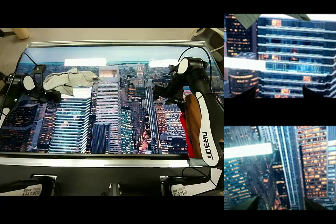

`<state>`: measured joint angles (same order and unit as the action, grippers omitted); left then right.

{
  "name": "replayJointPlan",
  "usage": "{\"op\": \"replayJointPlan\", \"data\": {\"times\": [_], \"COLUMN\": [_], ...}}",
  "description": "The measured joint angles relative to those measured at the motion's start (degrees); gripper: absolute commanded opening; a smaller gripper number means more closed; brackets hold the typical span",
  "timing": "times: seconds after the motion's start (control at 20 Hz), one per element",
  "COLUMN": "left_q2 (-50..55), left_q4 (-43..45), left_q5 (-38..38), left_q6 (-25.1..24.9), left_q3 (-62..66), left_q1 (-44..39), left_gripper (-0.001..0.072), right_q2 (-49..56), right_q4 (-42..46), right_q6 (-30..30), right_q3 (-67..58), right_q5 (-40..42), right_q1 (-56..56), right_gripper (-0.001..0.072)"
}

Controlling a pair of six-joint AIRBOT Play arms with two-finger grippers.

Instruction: Fold the shirts.

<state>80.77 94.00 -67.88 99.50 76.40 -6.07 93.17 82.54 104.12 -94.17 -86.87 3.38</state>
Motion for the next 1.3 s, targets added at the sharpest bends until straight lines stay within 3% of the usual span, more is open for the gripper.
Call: {"op": "replayJointPlan", "data": {"times": [0.6, 0.8, 1.0, 1.05, 1.1, 1.2, 1.3], "left_q2": [0.00, 0.04, 0.70, 1.20, 2.10, 6.10, 13.29], "left_q4": [0.02, -0.81, -1.53, -1.53, -1.55, -2.73, -4.37], "left_q5": [0.00, 0.55, 8.85, 12.07, 15.74, 20.15, 18.36], "left_q6": [0.00, 2.78, 5.53, 5.92, 6.58, 7.45, 7.82], "left_q3": [0.00, -0.02, -0.09, -0.09, 0.04, 2.54, 8.52], "left_q1": [0.00, -0.09, -0.13, -0.13, -0.07, 0.74, 2.43], "left_gripper": [0.0673, 0.0674, 0.0663, 0.0579, 0.0579, 0.0679, 0.0679], "right_q2": [0.00, 0.00, 0.00, 0.00, 0.02, 0.07, 0.09], "right_q4": [-0.02, -0.02, 0.39, 0.42, 0.55, 0.70, 0.66], "right_q6": [0.02, 0.02, -1.01, -1.70, -2.45, -3.50, -4.07], "right_q3": [0.00, 0.00, 0.00, 0.00, 0.00, 0.00, 0.00], "right_q5": [0.00, 0.17, 2.99, 4.17, 5.35, 7.58, 9.40], "right_q1": [0.00, 0.00, 0.00, 0.00, 0.00, 0.00, 0.00], "right_gripper": [0.0605, 0.0607, 0.0607, 0.0607, 0.0608, 0.0607, 0.0607]}}
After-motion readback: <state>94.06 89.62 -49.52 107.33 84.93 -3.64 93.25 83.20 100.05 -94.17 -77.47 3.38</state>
